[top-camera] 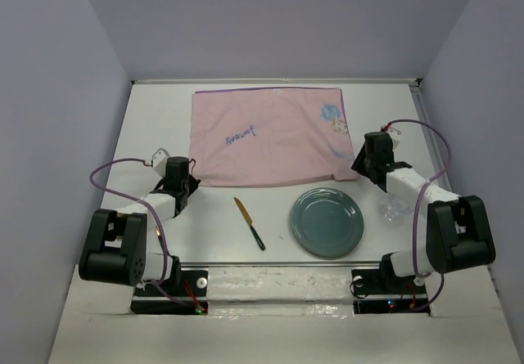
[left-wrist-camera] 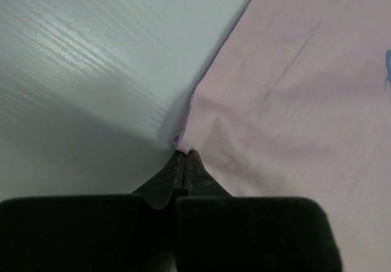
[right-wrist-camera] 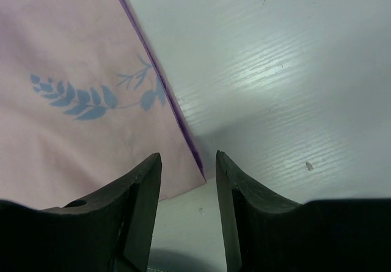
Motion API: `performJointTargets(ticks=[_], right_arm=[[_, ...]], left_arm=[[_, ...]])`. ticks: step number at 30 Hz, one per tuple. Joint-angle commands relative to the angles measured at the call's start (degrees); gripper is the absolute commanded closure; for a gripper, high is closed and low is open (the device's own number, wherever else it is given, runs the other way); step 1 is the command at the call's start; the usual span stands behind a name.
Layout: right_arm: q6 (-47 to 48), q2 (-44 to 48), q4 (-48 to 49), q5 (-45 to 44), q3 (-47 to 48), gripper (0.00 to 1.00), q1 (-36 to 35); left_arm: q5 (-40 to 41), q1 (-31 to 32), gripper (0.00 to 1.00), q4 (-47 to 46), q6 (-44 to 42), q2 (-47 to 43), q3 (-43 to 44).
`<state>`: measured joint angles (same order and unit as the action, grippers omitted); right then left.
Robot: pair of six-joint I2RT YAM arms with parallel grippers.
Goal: Set the dinner table for one person
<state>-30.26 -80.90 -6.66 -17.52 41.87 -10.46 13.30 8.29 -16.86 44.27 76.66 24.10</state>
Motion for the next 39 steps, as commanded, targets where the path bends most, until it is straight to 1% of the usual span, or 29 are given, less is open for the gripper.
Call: performJointTargets(ticks=[1, 6, 9, 12, 15, 16, 17, 20, 21, 23, 24, 27, 31, 35, 37, 39], right_arm=[[0.2, 1.37, 0.77, 1.43, -0.21, 0.53, 0.53], [-0.5, -2.76, -0.2, 4.15, 0.67, 0.52, 0.53], [-1.38, -3.3, -0.46, 4.43, 0.06, 0.53, 0.53], [-2.96, -3.56, -0.55, 3.28, -1.26, 0.54, 0.53], [-4.01, -6.19, -0.55, 4.24, -0.65, 0.57, 1.66], [-4.28, -8.02, -0.55, 5.12, -0.39, 0.59, 1.67], [-5.41, -8.74, -0.46, 4.95, -0.21, 0.72, 1.67], [-6.12, -9.27, -0.55, 4.16, -0.56, 0.89, 1.67], [-6.56, -7.36, -0.64, 3.11, -1.08, 1.0, 1.67], [-6.74, -4.19, -1.25, 1.89, -1.7, 1.0, 1.67], [-6.57, -0.61, -1.69, 1.18, -2.05, 1.0, 1.67], [-5.95, 3.81, -2.4, -1.37, -3.46, 1.0, 2.28], [-6.48, 4.87, -3.45, -0.15, -4.68, 1.0, 2.81], [-7.97, 7.25, -3.01, 0.73, -7.32, 1.0, 4.12], [-8.58, 8.04, -2.84, 1.26, -8.46, 1.0, 5.09], [-8.67, 8.66, -1.87, 3.45, -9.87, 1.0, 7.2]], left_arm=[[2.78, 0.32, 1.0, 3.06, -2.87, -0.55, 2.01], [1.29, 0.32, 1.0, 0.52, -2.17, -3.27, 0.17], [0.85, 0.32, 1.0, -0.19, -2.0, -4.77, -0.28], [0.94, 0.32, 1.0, -1.15, -1.65, -6.52, -0.8], [0.76, 0.32, 1.0, -1.5, -1.21, -7.58, -1.24], [0.68, 0.32, 1.0, -1.51, -1.2, -7.67, -1.33], [0.59, 0.32, 1.0, -1.68, -1.12, -7.76, -1.33], [0.76, 0.32, 1.0, -1.77, -0.94, -8.46, -1.42], [1.11, 0.32, 1.0, -1.77, -0.77, -8.81, -1.68], [1.46, 0.32, 1.0, -1.77, -0.77, -9.25, -2.03], [2.07, 0.32, 1.0, -1.34, -0.68, -9.6, -2.3], [2.43, 0.32, 1.0, -0.46, 0.37, -9.25, -2.83], [2.43, -0.03, 1.0, 1.48, 0.29, -10.65, -3.97], [2.43, -0.73, 1.0, 3.76, 0.29, -15.92, -5.37], [1.65, -2.4, 1.0, 5.35, 0.03, -17.6, -5.81], [-0.9, -4.5, 1.0, 4.91, -0.15, -18.39, -7.04]])
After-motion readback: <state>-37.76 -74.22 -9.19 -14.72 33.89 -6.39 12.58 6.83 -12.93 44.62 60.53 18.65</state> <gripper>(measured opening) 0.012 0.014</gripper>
